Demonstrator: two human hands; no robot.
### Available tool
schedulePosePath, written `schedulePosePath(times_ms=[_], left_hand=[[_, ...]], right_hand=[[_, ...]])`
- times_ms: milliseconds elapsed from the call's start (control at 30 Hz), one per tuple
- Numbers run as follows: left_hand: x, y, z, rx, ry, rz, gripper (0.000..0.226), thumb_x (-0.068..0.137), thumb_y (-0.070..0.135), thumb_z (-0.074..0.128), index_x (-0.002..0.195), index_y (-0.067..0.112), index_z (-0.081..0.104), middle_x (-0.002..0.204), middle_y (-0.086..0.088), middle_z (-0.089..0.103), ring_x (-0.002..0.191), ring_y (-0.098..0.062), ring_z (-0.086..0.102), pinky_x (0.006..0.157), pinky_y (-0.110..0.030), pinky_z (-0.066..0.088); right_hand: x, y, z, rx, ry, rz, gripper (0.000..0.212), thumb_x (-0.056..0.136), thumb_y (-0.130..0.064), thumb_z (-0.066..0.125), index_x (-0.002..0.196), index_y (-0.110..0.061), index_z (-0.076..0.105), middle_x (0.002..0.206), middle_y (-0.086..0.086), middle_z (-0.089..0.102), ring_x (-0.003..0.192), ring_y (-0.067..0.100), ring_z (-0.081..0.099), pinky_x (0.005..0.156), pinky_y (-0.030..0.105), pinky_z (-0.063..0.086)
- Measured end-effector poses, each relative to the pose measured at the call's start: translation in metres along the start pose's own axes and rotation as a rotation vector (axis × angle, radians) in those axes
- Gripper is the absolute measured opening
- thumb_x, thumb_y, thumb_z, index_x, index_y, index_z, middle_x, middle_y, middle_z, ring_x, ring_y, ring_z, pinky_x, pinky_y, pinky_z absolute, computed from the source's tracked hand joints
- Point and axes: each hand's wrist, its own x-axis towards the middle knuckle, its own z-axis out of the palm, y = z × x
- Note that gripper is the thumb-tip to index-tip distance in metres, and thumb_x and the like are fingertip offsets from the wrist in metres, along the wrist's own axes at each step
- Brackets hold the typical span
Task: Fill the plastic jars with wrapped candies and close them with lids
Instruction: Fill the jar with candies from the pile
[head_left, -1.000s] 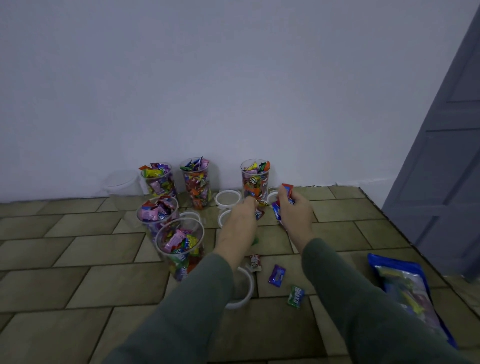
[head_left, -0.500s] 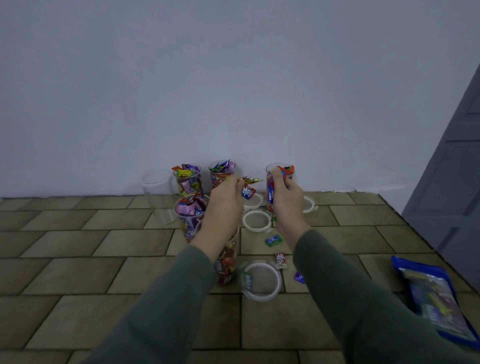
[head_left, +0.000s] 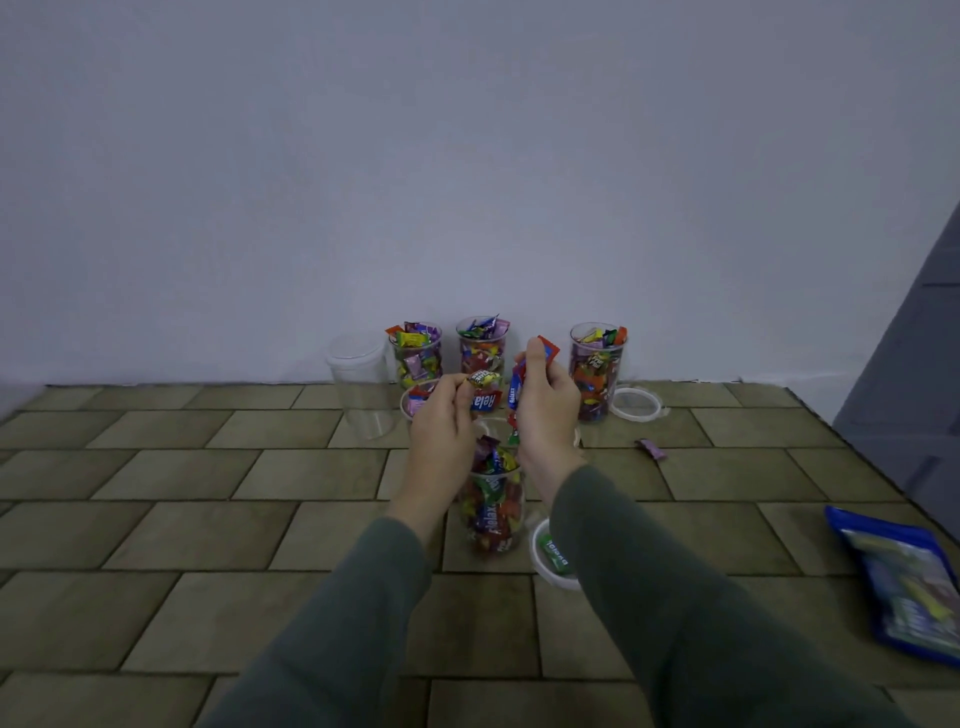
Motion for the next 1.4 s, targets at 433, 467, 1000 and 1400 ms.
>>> schedulePosePath(times_ms=[433, 467, 1000, 1400], left_hand=[[-0.006, -0.021, 0.004, -0.28, -0.063, -0.045, 0.024, 0.082, 0.013, 0.044, 0.092, 0.017, 0.065, 0.093, 0.001, 0.065, 0.094, -0.015, 0.06, 0.085, -0.038, 0.051], [-0.007, -0.021, 0.003, -0.299, -0.056, -0.05, 0.025, 0.081, 0.013, 0.044, 0.093, 0.017, 0.066, 0.094, 0.0, 0.066, 0.095, -0.016, 0.061, 0.086, -0.039, 0.052], [-0.048, -0.041, 0.01, -0.24, -0.168, -0.201, 0.099, 0.055, 0.046, 0.088, 0.137, 0.043, 0.032, 0.137, 0.019, 0.042, 0.128, 0.0, 0.042, 0.106, -0.025, 0.038], [-0.049, -0.044, 0.016, -0.329, -0.191, -0.308, 0.091, 0.062, 0.036, 0.088, 0.137, 0.037, 0.036, 0.129, 0.016, 0.053, 0.12, -0.002, 0.051, 0.103, -0.028, 0.045]], right_hand=[[-0.002, 0.016, 0.004, -0.01, 0.103, -0.055, 0.033, 0.097, -0.042, 0.05, 0.076, -0.02, 0.063, 0.062, -0.01, 0.059, 0.057, 0.002, 0.055, 0.054, 0.018, 0.044], [-0.003, 0.015, 0.004, -0.013, 0.105, -0.058, 0.033, 0.097, -0.042, 0.049, 0.076, -0.021, 0.063, 0.062, -0.01, 0.059, 0.055, 0.0, 0.055, 0.052, 0.015, 0.043], [0.004, 0.022, 0.01, -0.317, -0.224, -0.106, 0.032, 0.096, -0.041, 0.052, 0.08, -0.017, 0.065, 0.059, -0.008, 0.056, 0.053, 0.002, 0.05, 0.055, 0.02, 0.043], [0.011, 0.018, -0.021, -0.573, -0.661, -0.321, 0.013, 0.093, -0.014, 0.06, 0.099, -0.005, 0.068, 0.089, 0.001, 0.072, 0.086, 0.009, 0.069, 0.078, 0.023, 0.056]])
